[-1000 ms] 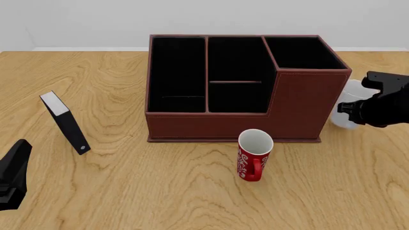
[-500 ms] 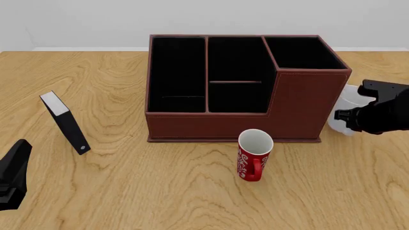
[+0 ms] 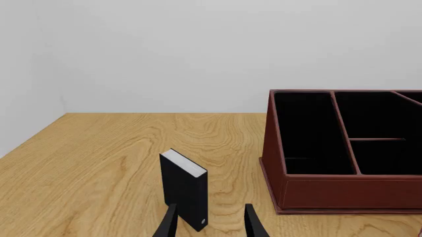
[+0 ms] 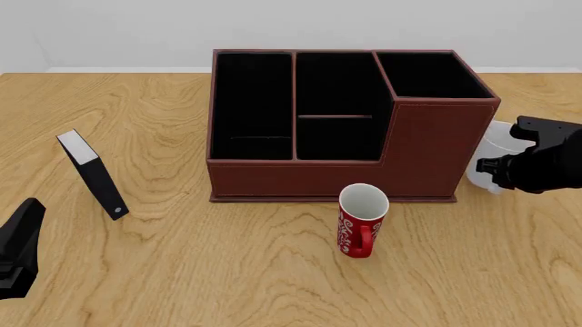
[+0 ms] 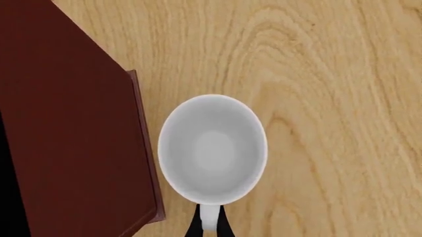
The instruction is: Pick up the white mug and place it to the right of the caddy.
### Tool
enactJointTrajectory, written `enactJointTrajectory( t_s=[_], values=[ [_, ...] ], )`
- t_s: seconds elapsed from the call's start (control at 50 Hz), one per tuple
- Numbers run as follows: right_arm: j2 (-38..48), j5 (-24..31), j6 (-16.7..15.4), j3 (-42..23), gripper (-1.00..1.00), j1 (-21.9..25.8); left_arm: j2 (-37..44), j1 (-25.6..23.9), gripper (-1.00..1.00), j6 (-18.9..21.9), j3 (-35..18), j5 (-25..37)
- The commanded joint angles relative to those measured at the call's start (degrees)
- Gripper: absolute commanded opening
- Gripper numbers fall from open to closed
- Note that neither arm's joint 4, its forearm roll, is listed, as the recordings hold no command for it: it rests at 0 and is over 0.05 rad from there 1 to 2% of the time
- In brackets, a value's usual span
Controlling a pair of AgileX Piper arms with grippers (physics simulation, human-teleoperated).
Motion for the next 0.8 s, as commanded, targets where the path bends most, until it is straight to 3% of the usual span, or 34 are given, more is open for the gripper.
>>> enactJointTrajectory(
  t_s=[0.02,0.16,0.18,0.8],
  values=[
    [2.44,-0.49,1.73,-0.43,-1.00,-1.29,0.00,0.00,1.00,0.00,0.00,0.00],
    [2.40,-0.70,1.58,-0.16,-1.00,-1.47,0.00,0.00,1.00,0.00,0.00,0.00],
    [2.39,-0.75,1.38,-0.10,1.00,-1.55,0.00,0.00,1.00,0.00,0.00,0.00],
    [0.21,-0.27,0.51,1.13,1.00,-1.45,0.00,0.00,1.00,0.00,0.00,0.00]
  ],
)
